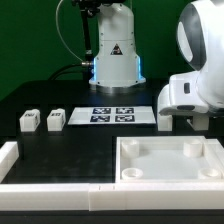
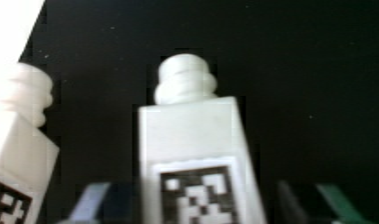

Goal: Assemble one leg

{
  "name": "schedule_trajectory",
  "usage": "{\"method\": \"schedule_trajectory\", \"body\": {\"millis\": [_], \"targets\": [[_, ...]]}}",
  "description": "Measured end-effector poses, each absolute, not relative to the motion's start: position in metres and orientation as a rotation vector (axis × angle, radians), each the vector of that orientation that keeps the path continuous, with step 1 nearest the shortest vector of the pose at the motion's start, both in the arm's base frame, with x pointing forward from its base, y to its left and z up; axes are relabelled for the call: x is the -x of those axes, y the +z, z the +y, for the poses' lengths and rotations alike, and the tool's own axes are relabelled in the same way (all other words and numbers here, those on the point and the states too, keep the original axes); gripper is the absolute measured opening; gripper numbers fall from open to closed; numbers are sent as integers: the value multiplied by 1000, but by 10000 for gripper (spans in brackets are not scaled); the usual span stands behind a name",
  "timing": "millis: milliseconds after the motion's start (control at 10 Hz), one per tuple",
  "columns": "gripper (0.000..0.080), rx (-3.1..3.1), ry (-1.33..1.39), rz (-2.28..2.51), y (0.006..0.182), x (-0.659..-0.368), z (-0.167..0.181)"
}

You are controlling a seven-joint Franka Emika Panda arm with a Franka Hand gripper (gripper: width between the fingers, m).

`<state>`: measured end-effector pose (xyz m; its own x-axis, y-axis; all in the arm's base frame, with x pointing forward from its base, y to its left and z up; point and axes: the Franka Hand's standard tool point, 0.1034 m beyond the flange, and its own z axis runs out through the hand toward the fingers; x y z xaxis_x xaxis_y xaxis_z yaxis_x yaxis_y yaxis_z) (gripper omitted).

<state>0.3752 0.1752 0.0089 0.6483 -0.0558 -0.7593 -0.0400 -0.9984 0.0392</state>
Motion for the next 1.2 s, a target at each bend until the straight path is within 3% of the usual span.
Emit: {"method": "schedule_trajectory", "body": {"millis": [500,700,900,1100,1200], "targets": [[289,-2837,-1312,-70,13,-379,174],[289,-2870,-1311,-16,69,-424,159],[291,-2910,-1218,-3,109,-445,154],[291,-2911,-1222,-3,99,-440,156],[291,-3006,-1020,-12,97,-455,160]]}}
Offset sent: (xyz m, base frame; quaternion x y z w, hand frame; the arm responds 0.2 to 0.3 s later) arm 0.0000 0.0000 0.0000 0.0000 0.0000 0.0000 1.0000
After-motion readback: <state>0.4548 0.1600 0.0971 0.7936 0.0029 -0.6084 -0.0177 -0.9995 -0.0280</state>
